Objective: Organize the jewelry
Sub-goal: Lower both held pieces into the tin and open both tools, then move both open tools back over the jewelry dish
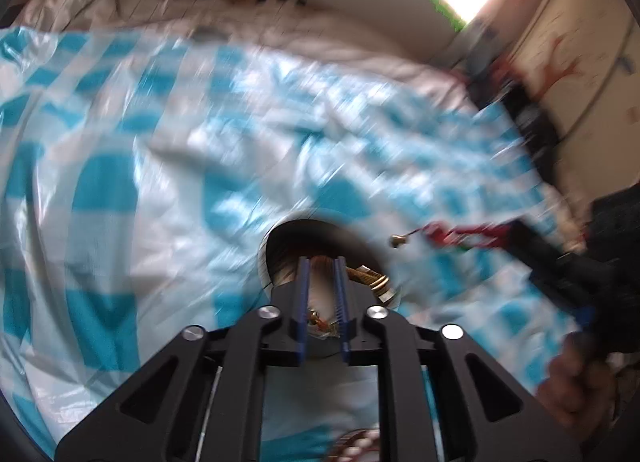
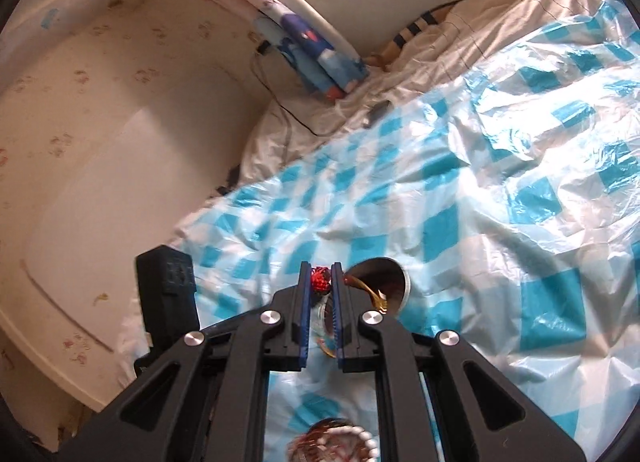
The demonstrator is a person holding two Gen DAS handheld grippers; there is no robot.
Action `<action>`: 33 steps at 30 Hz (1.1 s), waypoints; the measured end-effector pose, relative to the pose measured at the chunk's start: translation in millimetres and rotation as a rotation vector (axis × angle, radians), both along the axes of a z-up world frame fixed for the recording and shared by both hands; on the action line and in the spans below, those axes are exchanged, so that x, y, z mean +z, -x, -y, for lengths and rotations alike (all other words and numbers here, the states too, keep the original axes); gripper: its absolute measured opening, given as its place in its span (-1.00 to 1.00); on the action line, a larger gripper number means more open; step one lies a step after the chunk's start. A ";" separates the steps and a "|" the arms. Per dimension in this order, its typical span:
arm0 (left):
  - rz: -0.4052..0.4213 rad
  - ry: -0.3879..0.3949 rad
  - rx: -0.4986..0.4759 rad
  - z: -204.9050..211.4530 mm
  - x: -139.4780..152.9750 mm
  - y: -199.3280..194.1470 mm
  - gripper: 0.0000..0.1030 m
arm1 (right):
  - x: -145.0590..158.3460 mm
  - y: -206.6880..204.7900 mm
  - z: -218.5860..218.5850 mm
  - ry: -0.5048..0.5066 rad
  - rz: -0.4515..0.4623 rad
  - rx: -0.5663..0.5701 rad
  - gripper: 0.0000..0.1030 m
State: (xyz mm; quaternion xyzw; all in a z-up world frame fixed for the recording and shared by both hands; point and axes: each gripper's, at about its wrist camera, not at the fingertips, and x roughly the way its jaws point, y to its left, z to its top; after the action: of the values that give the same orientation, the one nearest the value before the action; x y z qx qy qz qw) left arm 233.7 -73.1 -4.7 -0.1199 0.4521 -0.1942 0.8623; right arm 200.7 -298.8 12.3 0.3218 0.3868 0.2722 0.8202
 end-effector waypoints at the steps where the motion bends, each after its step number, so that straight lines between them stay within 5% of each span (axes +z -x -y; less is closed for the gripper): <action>1: -0.014 0.009 0.006 -1.3 -3.9 0.2 -0.66 | -4.0 -2.3 -2.2 0.002 -0.010 0.005 -0.80; 6: 0.077 0.003 0.052 -13.5 14.5 12.8 -0.13 | -16.3 -8.3 -19.0 0.039 -0.026 0.027 -0.80; 9: 0.082 0.035 0.076 -26.1 21.9 19.0 -0.11 | -23.1 -10.6 -31.1 0.095 -0.048 0.050 -0.78; 12: 0.071 0.050 0.093 -35.6 24.6 26.4 -0.09 | -30.0 -11.2 -33.8 0.155 -0.093 0.025 -0.13; 20: 0.038 -0.042 0.031 -28.3 21.7 39.1 -0.02 | -21.5 -8.5 -8.8 0.152 -0.078 -0.049 -0.13; 24: 0.051 -0.174 -0.042 -20.7 17.0 57.1 -0.02 | -30.1 -14.0 -15.2 0.308 -0.132 -0.063 -0.13; 30: 0.020 -0.149 -0.026 -39.9 15.2 66.5 0.00 | -45.9 -18.1 -37.6 0.506 -0.152 -0.053 -0.08; 33: 0.017 -0.160 -0.030 -44.4 14.7 71.8 0.00 | -45.4 -20.1 -52.6 0.586 -0.121 -0.031 0.12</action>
State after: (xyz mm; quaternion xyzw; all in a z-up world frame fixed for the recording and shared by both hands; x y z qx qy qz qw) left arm 162.0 -28.7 10.0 -0.0423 0.4607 -0.1712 0.8698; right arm 220.8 -246.2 -33.2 0.0930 0.4921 0.1166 0.8577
